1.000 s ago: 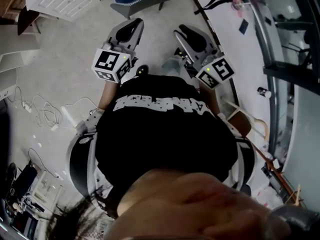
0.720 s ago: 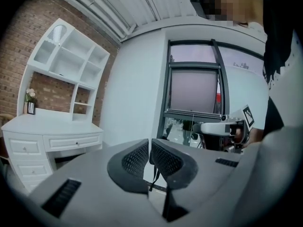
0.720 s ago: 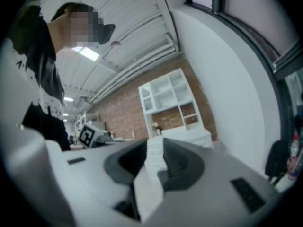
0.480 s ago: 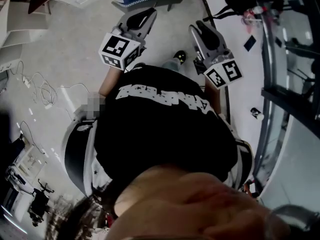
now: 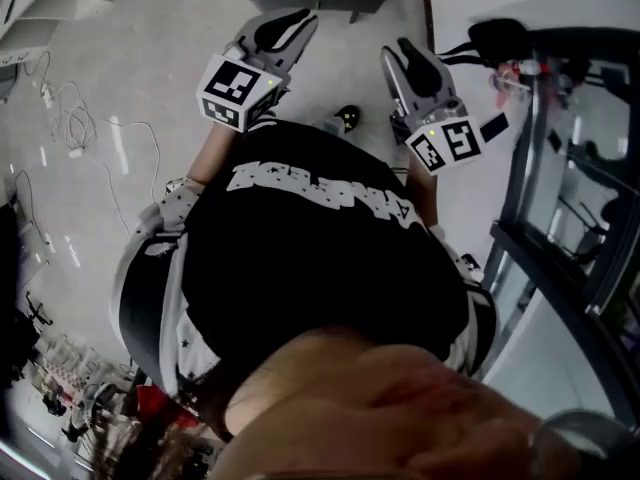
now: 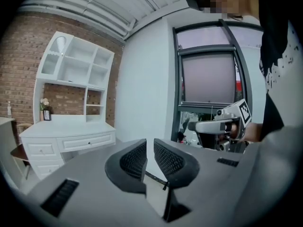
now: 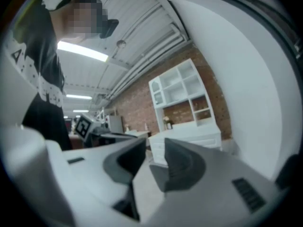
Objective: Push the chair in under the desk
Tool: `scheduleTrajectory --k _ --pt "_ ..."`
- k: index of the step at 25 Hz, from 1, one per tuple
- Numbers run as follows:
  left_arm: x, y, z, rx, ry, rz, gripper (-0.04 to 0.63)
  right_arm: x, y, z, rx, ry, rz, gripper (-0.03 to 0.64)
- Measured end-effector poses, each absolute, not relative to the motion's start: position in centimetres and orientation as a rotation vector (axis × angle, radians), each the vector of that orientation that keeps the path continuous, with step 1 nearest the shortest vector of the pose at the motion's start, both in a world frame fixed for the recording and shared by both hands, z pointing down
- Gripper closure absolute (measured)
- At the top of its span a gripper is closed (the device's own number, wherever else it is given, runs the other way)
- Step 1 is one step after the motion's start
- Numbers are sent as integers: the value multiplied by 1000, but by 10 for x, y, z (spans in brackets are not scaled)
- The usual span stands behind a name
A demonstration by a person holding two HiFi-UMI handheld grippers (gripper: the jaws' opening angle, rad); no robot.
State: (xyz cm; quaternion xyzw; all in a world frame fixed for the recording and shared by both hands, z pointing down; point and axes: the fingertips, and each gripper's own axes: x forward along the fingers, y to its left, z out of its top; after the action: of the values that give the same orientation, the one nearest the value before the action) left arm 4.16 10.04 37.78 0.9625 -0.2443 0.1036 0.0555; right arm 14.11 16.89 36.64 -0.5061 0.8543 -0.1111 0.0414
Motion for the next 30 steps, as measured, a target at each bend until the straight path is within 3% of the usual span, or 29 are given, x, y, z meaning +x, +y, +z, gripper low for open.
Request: scheduleTrajectory --k 11,18,30 --pt "8 79 405 2844 -995 492 480 122 126 392 -1410 2857 -284 482" --pt "7 51 437 2855 -1031 755 415 127 89 419 -1492 3043 -230 443" --pt "19 -7 496 2831 -906 1035 359 124 26 466 -1500 3205 -430 397"
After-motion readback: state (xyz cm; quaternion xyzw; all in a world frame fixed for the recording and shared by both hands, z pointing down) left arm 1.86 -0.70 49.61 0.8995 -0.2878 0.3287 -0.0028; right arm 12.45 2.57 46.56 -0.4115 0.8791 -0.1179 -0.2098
